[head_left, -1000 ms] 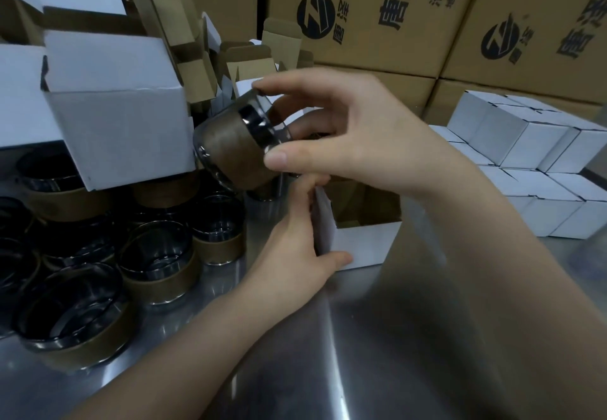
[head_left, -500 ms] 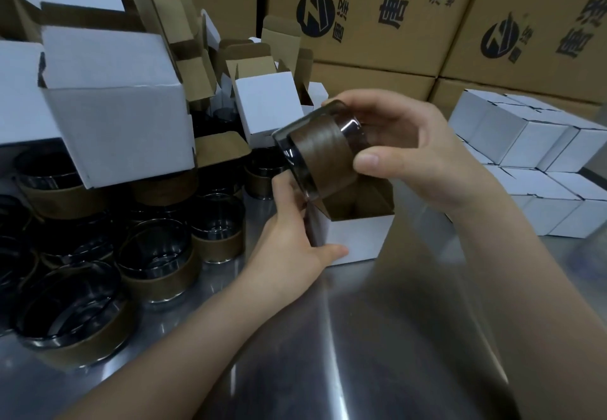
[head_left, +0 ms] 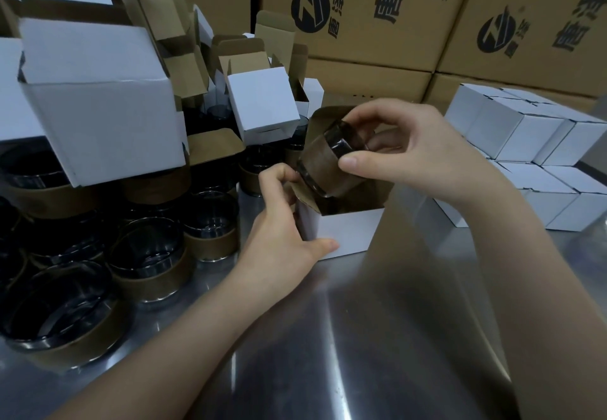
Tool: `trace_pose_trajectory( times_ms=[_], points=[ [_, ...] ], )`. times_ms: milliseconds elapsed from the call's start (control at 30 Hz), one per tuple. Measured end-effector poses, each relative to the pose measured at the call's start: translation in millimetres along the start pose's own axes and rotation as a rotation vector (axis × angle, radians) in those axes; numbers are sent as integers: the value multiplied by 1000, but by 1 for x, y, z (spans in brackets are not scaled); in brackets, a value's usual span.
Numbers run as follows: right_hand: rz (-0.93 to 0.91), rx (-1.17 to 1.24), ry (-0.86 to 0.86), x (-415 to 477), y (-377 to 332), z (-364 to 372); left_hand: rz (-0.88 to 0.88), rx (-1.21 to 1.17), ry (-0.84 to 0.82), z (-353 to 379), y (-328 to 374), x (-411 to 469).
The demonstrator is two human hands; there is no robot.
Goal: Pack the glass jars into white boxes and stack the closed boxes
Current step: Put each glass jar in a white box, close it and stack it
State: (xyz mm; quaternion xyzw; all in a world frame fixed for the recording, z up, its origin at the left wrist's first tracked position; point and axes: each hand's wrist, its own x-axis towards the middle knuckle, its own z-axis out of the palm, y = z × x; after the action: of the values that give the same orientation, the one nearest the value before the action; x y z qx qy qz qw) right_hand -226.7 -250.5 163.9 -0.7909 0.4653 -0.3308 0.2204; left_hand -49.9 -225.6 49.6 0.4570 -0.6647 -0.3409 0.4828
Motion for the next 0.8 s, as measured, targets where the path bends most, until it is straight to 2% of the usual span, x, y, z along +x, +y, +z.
trace_pose_trajectory(
  times_ms=[167,300,500,800],
  points=[
    [97,-226,117,3,-2,1,22,7,7,0,1,-1],
    [133,-335,107,4,-3,4,33,5,7,0,0,-1],
    [83,-501,127,8,-1,14,52,45,19,1,-1,-1],
    [127,-505,33,10,2,28,86,71,19,4,-2,-1]
  ],
)
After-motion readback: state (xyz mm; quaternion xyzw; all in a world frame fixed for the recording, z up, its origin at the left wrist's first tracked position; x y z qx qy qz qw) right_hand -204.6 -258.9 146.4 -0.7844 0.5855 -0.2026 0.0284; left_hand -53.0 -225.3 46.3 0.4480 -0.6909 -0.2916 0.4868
